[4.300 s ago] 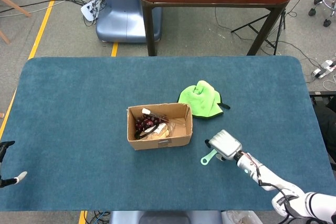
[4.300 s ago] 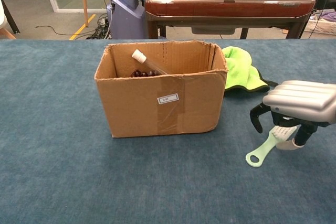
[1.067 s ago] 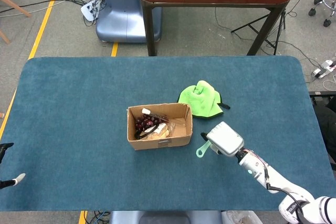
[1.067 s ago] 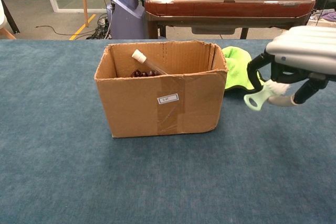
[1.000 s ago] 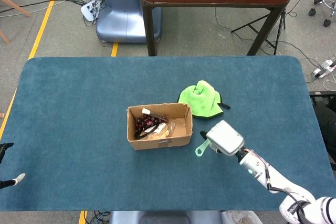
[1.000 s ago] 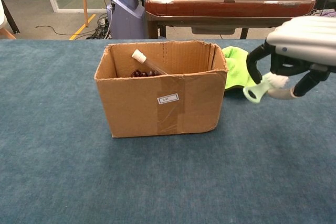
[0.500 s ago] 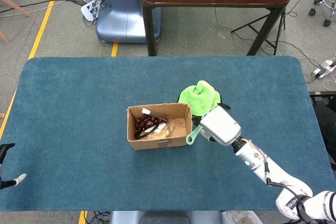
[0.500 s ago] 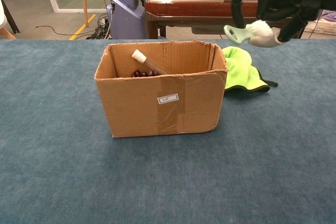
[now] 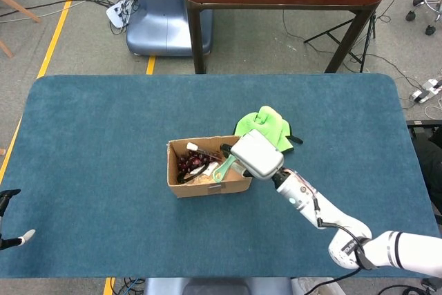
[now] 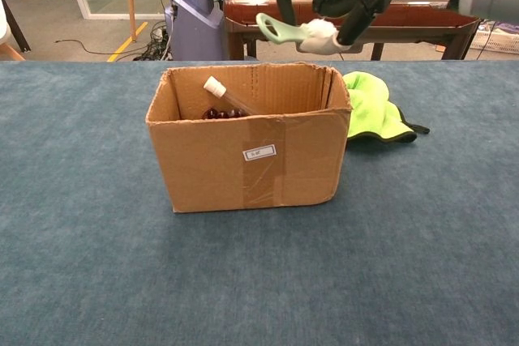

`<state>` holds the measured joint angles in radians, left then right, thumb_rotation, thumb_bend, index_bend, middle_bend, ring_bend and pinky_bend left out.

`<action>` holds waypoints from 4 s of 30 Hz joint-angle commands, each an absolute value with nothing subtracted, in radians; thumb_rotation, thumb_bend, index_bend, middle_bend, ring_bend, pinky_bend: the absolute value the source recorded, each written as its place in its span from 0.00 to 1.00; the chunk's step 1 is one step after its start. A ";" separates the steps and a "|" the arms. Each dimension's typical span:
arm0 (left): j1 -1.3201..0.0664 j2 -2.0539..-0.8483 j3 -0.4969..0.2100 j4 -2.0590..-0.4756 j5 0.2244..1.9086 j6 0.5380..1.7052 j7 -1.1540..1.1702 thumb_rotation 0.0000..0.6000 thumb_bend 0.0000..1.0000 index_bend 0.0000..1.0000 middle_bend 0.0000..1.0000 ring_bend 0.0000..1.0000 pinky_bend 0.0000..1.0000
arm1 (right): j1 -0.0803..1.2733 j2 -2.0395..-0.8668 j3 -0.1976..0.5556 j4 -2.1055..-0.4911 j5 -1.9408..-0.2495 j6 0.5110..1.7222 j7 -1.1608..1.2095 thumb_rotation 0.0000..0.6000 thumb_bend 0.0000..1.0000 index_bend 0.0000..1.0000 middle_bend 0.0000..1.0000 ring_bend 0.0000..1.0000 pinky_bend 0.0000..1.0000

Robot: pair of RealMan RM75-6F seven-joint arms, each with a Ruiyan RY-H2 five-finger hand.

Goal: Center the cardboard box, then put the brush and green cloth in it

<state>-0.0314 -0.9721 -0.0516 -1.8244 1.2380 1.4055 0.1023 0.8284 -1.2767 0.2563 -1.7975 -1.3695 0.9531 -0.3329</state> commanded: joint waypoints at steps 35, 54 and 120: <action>-0.042 -0.980 -0.048 -1.815 1.226 1.385 0.123 1.00 0.11 0.18 0.17 0.04 0.23 | 0.785 -1.255 0.259 -1.599 -1.330 1.084 -0.353 1.00 0.00 0.42 0.54 0.60 0.76; -0.049 -0.986 -0.046 -1.816 1.215 1.376 0.143 1.00 0.11 0.18 0.17 0.04 0.23 | 0.802 -1.310 0.189 -1.378 -1.101 0.877 -0.430 1.00 0.00 0.07 0.02 0.00 0.14; -0.046 -0.978 -0.043 -1.820 1.220 1.380 0.125 1.00 0.11 0.18 0.17 0.04 0.24 | 0.849 -1.477 0.327 -1.241 -1.371 1.207 -0.023 1.00 0.62 0.70 0.80 0.80 0.92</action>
